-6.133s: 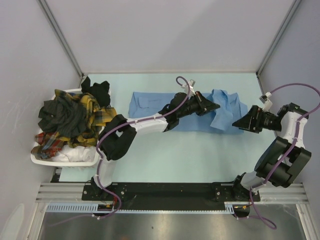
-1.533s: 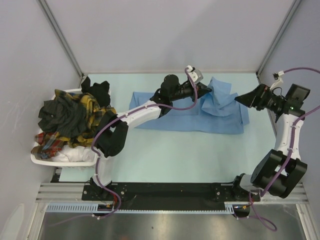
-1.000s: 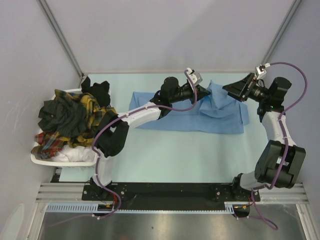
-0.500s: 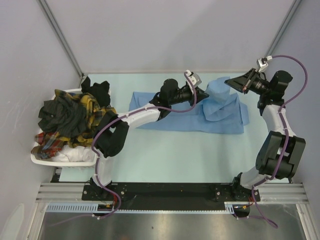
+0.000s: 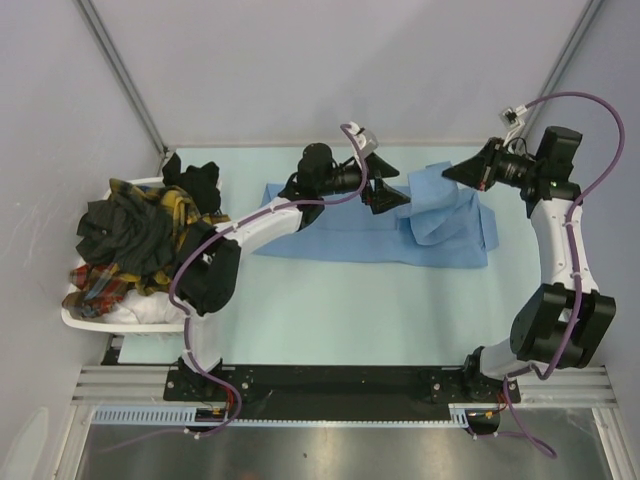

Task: Fold and stack the long sleeve shirts
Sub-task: Fold the shirt

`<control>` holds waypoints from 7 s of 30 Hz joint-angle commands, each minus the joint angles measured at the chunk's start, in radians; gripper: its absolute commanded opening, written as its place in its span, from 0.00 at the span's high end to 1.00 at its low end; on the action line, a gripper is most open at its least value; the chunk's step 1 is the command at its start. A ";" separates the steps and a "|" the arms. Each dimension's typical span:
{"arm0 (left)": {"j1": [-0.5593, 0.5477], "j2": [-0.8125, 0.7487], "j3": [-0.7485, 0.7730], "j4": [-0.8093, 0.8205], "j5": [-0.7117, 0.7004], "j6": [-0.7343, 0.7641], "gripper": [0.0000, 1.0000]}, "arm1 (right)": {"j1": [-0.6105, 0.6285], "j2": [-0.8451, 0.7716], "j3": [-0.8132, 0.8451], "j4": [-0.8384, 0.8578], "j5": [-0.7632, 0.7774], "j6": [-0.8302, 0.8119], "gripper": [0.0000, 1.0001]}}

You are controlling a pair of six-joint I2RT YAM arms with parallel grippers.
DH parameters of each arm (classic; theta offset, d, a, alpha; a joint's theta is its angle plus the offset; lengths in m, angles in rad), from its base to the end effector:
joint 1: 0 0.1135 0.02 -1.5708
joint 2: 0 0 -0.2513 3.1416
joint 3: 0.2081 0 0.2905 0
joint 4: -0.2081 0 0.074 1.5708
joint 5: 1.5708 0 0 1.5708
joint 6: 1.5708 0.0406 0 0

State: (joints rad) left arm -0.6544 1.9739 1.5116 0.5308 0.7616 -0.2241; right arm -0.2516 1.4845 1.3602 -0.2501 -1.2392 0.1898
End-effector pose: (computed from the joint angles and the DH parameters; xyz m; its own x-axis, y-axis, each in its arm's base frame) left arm 0.3819 -0.3283 0.2787 -0.1663 -0.0751 -0.9832 0.9742 0.1420 -0.1757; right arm 0.3669 -0.0547 0.3563 -0.4933 0.1902 -0.8488 -0.6906 0.5076 0.5152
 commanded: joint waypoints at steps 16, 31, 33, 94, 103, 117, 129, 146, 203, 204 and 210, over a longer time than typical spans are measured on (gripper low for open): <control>-0.017 0.095 0.133 0.305 0.185 -0.710 0.58 | 0.080 -0.219 -0.056 -0.236 0.076 -0.446 1.00; -0.031 -0.079 0.093 -0.029 0.360 -0.002 1.00 | 0.092 -0.214 -0.070 -0.552 0.133 -0.895 0.16; -0.034 -0.087 0.094 -0.052 0.405 0.052 1.00 | 0.101 -0.213 -0.088 -0.558 0.130 -0.943 0.09; 0.299 -0.124 -0.288 -0.841 -0.450 0.542 0.30 | 0.189 0.878 0.827 0.296 0.428 -2.035 0.89; 0.306 -0.157 -0.275 -0.801 -0.261 0.510 0.30 | 0.247 0.847 0.720 0.262 0.396 -2.103 0.89; 0.251 -0.136 -0.119 -0.285 -0.211 0.313 0.30 | 0.336 0.761 0.409 0.755 0.414 -1.748 0.95; 0.320 -0.263 -0.218 -0.316 -0.255 0.164 0.27 | 0.448 0.468 0.310 0.218 0.777 -1.690 1.00; 0.463 -0.440 -0.294 -0.681 -0.263 0.221 0.20 | 0.643 0.476 0.594 -0.515 0.870 -0.959 1.00; 0.475 -0.346 -0.246 -0.753 -0.242 0.490 0.21 | 0.433 0.416 0.271 -0.223 0.551 -0.092 0.44; 0.476 -0.331 -0.240 -0.744 -0.249 0.450 0.21 | 0.436 0.419 0.251 -0.183 0.554 -0.054 0.45; 0.480 -0.386 -0.275 -0.733 -0.283 0.407 0.21 | 0.528 0.516 0.253 -0.048 0.667 0.013 0.80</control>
State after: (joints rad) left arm -0.1795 1.6516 1.2285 -0.2424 0.4881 0.2180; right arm 0.1860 1.9316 1.5894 -0.3874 -0.6182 0.1432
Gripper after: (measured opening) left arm 0.792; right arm 0.244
